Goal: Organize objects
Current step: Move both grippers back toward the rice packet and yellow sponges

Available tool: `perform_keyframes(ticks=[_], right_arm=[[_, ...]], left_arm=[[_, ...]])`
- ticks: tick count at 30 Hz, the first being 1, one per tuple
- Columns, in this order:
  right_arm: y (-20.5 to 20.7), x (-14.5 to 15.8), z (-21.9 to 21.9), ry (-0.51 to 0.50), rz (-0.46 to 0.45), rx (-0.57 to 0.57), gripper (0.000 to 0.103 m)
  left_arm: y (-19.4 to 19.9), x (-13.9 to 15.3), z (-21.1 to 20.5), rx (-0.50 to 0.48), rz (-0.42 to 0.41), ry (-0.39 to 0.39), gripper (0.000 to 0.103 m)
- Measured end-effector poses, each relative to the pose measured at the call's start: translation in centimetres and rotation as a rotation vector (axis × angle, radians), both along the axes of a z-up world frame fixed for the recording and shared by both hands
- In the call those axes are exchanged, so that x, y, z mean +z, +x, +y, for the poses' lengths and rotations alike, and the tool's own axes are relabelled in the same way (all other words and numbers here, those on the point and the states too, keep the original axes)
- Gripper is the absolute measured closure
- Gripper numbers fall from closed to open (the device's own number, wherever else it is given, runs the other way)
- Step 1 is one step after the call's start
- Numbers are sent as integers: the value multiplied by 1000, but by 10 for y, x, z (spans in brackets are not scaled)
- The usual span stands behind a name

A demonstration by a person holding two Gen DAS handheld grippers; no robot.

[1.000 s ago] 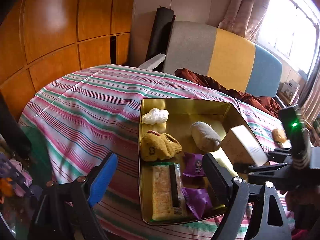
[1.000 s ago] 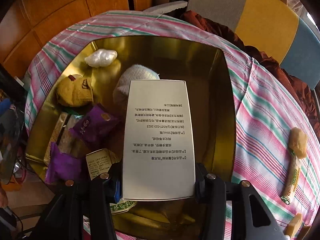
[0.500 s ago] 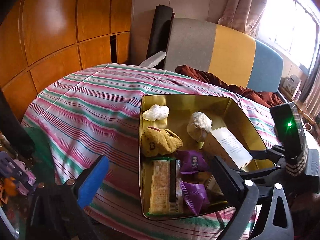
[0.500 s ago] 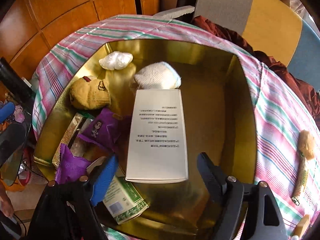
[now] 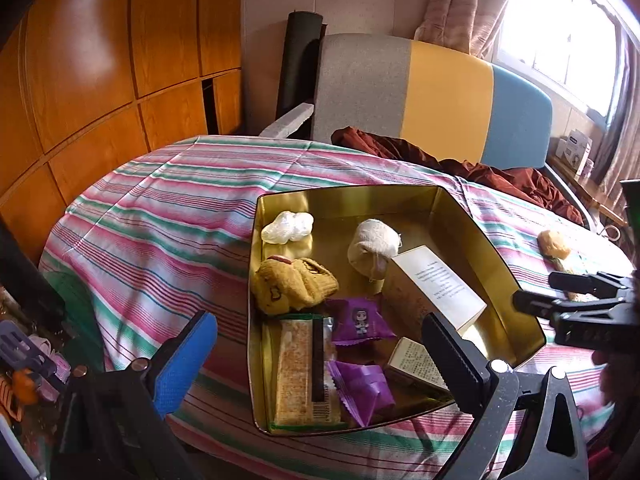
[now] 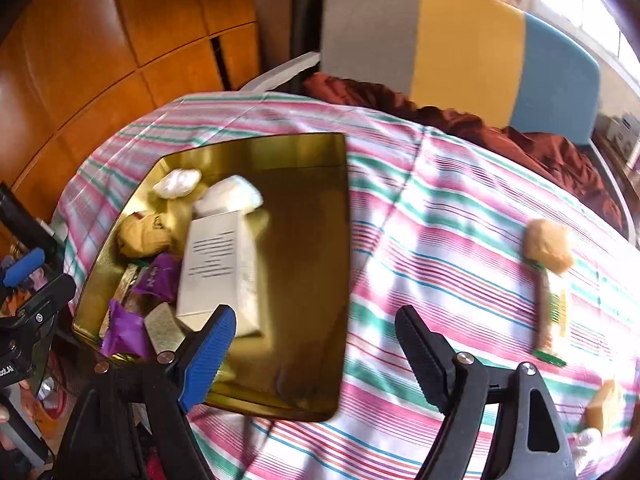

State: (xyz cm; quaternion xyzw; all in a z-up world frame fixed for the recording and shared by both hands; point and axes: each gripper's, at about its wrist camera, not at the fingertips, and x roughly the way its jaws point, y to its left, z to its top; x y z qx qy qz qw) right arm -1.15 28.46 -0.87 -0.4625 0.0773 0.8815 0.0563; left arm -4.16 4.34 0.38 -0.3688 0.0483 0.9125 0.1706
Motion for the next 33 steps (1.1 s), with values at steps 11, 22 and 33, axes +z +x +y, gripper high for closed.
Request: perform_keyframes(ticks=[11,22,33], right_arm=[[70,-2,122,4,-34,-324,19],[181,7,271,-99,27,-851,18],[227,-19,305,-309,147,-1042,18]], left_arm=[[14,11,45,-140,50,-28,0],[32,18,101,-306,62,-45,0],[62,33,190,-528,84,-59,0]])
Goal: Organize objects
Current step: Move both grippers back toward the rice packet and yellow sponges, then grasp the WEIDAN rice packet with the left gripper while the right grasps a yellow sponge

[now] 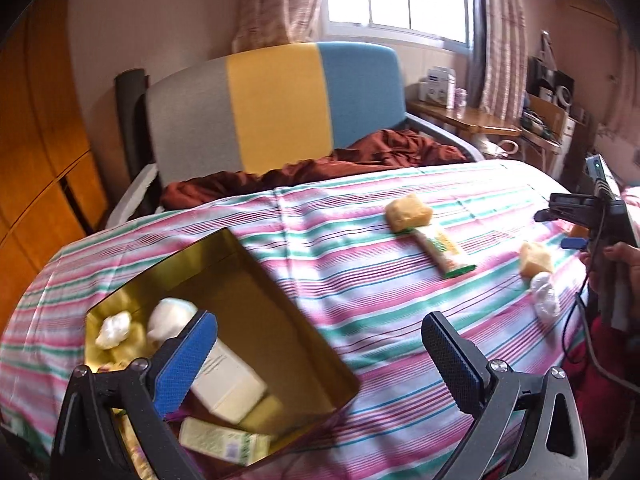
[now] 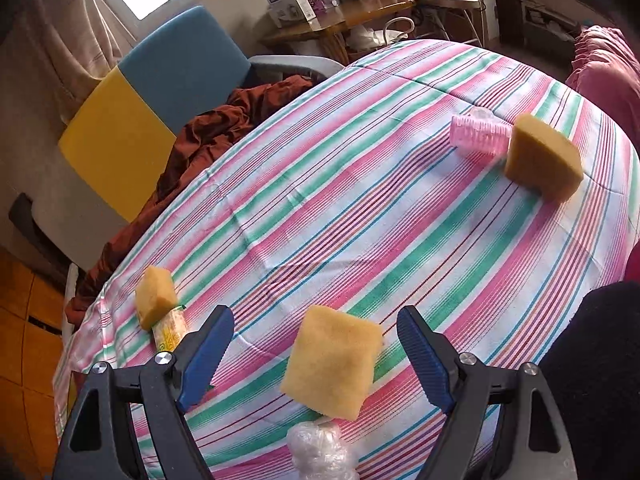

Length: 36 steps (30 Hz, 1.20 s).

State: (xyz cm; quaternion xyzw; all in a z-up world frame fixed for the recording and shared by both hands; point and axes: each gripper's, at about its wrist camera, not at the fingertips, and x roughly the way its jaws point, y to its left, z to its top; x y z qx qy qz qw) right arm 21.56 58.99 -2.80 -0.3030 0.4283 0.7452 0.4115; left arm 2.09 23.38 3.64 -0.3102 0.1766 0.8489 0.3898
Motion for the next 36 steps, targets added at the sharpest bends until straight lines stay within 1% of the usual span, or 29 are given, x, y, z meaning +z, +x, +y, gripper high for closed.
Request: perform_keyframes(ticks=[3,8,13,17,19,24,27,34,36], right_arm=[[5,0,1,-13,45,-11,18],[15,-3,5,-41,110,-43,18],[20,-3,7,-51,152,-51,18],[23,-5,9,-70,183,-56,18],[23,-6,10,-78,190,-56,18],[22,-9,10,-93,199,-53,18],[19,-11,10,-102,186,-45,18],[16,-12,10,-102,182,-25,18],[15,-12,10,-103,177,-21,18]], left_arm=[[5,-5,30,-43,-20,-18,0],[11,-21,77,-103,-65,-71,0],[7,-40,121,-124,-140,-117,0],[2,-55,158,-137,-169,-145,0],[-3,-63,176,-136,-186,-162,0],[-16,-83,213,-117,-235,-170,0],[-23,-93,231,-108,-257,-164,0],[-35,-114,270,-70,-274,-197,0],[-41,-124,277,-49,-298,-222,0]])
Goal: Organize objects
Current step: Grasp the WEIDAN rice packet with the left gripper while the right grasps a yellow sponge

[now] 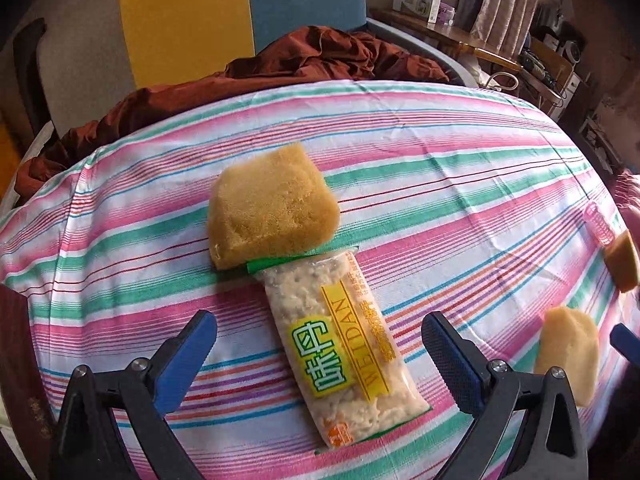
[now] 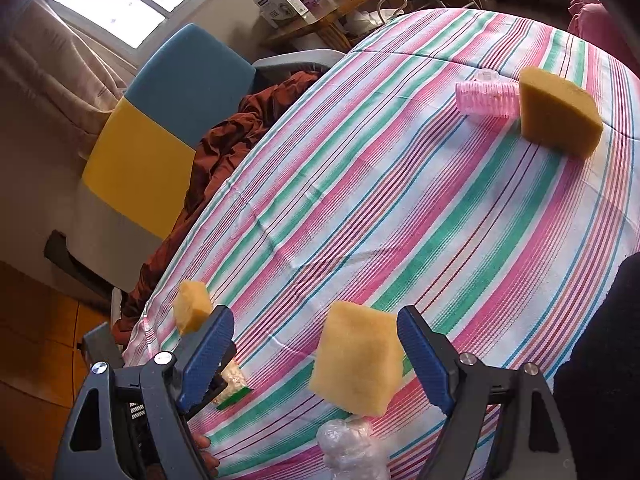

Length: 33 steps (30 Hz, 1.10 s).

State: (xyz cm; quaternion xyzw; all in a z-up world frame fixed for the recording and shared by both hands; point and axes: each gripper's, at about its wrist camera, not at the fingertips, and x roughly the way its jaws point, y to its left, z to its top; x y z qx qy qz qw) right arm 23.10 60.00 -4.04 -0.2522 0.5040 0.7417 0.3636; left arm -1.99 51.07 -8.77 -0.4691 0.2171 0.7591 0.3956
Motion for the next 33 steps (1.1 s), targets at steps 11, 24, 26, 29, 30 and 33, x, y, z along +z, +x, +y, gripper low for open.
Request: perform_keyframes(ticks=[11,24,26,29,30,33], right_arm=[[-2,-5,2,-7,-84,-22,18],[-35,-32,0,-61,-373,79,18],[-41,-34,-2,-56,-389,109,19],[-50,-35,-6,-27,-418,162,46],[-54,-34,-8,-9,-424,181,47],[-66,-32,-17,22,-392,267,48]], left_arm=[[-3,2,-30,-34,71,8,54],[31,0,-105,-76,97,74,56],[37,-1,-118,-74,100,98,56],[47,-2,-131,-80,124,123,55],[47,-3,-133,-80,127,130,55],[48,-4,-137,-74,132,151,55]])
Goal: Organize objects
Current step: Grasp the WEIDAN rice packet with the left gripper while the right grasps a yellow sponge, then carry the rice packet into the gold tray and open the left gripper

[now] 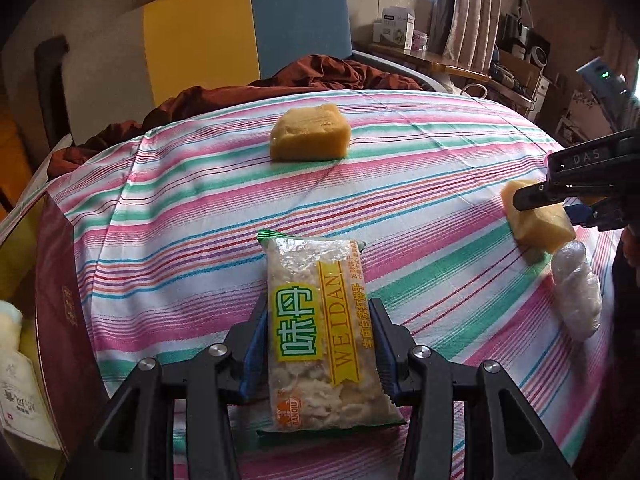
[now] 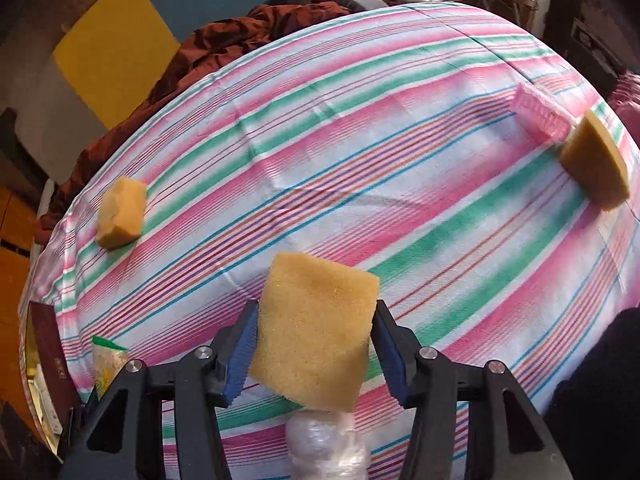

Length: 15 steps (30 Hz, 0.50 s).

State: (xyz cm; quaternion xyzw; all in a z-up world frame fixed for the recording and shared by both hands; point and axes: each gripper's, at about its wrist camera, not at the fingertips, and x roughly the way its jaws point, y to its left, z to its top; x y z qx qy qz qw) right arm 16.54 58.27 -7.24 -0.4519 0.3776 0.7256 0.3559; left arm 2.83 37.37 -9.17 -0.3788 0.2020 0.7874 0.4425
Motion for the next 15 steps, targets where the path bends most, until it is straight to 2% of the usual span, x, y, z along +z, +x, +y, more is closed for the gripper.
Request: perform_keyframes(ticks=[3,15], right_arm=[[-11,-3,-8,8,-31,54,48],[-21,-3,-13,53,-105,95,49]], left_arm=[[2,-1,-3,-2,13,8,55],[4,-2,-4,-4,31,16,55]])
